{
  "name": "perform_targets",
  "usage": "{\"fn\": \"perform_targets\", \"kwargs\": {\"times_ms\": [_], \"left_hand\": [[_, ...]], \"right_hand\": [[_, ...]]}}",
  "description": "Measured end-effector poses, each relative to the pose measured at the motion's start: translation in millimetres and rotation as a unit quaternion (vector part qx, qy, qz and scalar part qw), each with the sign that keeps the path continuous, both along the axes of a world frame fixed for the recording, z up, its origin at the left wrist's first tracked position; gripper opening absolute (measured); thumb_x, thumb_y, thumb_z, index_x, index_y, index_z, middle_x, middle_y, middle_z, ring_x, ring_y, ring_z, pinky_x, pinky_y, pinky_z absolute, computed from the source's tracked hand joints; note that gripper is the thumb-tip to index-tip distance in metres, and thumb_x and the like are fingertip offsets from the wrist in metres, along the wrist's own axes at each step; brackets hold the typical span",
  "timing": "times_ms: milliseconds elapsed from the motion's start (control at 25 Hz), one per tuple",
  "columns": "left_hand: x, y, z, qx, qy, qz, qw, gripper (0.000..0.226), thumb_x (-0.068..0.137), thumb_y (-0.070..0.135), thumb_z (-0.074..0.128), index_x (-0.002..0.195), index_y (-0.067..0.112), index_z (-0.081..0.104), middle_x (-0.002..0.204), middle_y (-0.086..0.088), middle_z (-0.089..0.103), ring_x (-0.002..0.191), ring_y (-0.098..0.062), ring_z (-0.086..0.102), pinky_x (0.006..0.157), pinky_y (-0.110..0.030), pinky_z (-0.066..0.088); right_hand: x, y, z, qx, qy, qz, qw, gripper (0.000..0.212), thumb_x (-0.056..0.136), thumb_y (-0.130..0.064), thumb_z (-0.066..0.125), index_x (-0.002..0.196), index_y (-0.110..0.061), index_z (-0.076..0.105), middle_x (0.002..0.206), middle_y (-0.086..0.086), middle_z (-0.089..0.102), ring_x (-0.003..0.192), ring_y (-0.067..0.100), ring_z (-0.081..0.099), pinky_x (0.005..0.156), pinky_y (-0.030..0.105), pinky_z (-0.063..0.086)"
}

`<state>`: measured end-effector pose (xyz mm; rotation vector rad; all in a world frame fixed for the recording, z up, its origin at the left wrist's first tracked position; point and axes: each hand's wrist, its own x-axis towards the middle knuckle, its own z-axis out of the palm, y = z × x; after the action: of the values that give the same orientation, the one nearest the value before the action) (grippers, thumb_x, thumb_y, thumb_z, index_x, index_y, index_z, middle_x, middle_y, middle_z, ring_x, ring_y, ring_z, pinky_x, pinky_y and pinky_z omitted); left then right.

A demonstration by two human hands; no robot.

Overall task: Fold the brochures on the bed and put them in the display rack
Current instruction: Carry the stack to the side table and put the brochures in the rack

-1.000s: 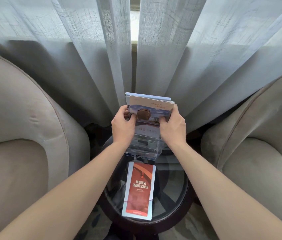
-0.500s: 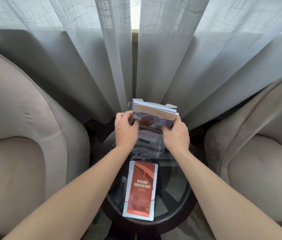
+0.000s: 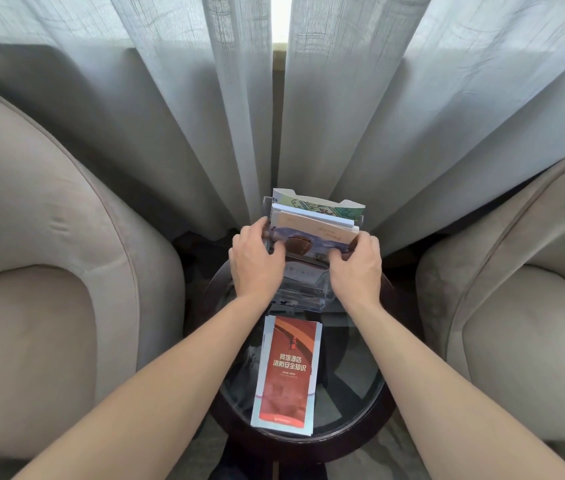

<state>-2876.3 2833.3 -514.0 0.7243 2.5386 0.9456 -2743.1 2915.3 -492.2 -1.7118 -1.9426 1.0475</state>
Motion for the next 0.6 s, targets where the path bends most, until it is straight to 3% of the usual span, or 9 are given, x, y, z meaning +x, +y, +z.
{"fn": "perform_targets", "kwargs": {"times_ms": [160,360,600], "left_hand": [[14,-4,5,0.075,-0.082,-0.015,0.994,0.047,0.095,0.027,0.056,0.141,0.031,0.044,0.133,0.012,0.048,0.123,-0.006,0.046,0.099,-0.034,0.05],[32,0,13,0.068,-0.139,-0.009,0.988,0.06,0.101,0.025,0.049,0.155,0.027,0.025,0.152,0.007,0.033,0.14,-0.014,0.036,0.109,-0.038,0.044],[36,-9,17,0.068,-0.146,-0.021,0.987,0.067,0.099,0.024,0.052,0.157,0.025,0.018,0.155,0.009,0.025,0.138,-0.013,0.036,0.098,-0.024,0.036]], "right_hand": [[1,-6,5,0.012,0.048,-0.048,0.998,0.026,0.093,-0.02,0.063,0.119,-0.023,0.058,0.111,-0.008,0.051,0.097,0.01,0.059,0.081,0.03,0.055],[2,-15,6,0.047,0.04,-0.033,0.998,0.037,0.096,-0.016,0.055,0.133,-0.019,0.057,0.11,-0.005,0.048,0.099,0.009,0.054,0.082,0.026,0.05],[8,-23,6,0.039,0.066,-0.039,0.996,0.055,0.094,-0.015,0.059,0.146,-0.021,0.043,0.124,-0.009,0.044,0.111,0.007,0.055,0.089,0.029,0.053]]}}
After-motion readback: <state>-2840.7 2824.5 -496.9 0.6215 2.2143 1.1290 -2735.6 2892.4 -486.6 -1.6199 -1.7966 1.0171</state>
